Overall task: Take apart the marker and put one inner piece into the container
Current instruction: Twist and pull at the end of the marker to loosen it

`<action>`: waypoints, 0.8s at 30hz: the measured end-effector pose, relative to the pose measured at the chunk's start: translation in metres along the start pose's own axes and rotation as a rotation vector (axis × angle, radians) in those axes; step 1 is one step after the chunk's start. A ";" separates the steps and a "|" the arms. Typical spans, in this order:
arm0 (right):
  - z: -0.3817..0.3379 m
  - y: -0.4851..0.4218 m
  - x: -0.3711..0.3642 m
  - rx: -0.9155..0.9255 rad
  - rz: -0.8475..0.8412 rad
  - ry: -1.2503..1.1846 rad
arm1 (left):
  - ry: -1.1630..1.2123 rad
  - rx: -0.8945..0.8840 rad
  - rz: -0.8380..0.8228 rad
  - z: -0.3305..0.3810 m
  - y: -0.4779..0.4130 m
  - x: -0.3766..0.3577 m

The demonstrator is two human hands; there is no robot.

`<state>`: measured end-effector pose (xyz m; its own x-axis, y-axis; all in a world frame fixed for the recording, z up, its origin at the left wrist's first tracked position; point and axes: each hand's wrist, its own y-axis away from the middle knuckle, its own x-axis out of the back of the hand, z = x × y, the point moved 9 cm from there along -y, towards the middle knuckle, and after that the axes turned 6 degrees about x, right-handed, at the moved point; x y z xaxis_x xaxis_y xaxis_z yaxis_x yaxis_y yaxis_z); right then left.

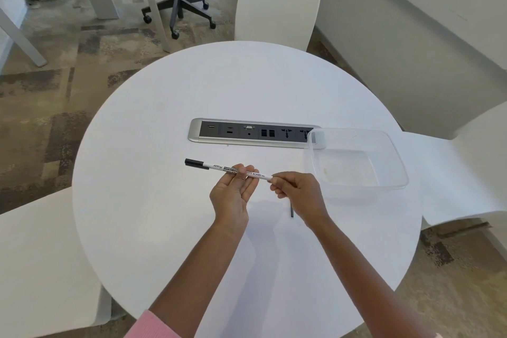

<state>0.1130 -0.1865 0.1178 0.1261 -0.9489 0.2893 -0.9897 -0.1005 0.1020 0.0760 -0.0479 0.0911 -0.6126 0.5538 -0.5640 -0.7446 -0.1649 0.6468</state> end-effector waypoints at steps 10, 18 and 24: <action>-0.045 0.025 0.003 0.728 0.242 0.655 | 0.076 0.070 0.013 -0.006 0.007 0.000; 0.011 0.014 -0.015 -0.222 -0.101 -0.113 | 0.025 0.012 -0.003 -0.002 0.009 -0.002; 0.021 0.019 -0.023 -0.424 -0.008 -0.414 | 0.017 0.005 0.001 -0.005 0.010 -0.002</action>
<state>0.0895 -0.1727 0.0929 0.0123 -0.9949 -0.0998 -0.8648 -0.0606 0.4984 0.0692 -0.0545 0.0964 -0.6177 0.5393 -0.5723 -0.7429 -0.1615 0.6496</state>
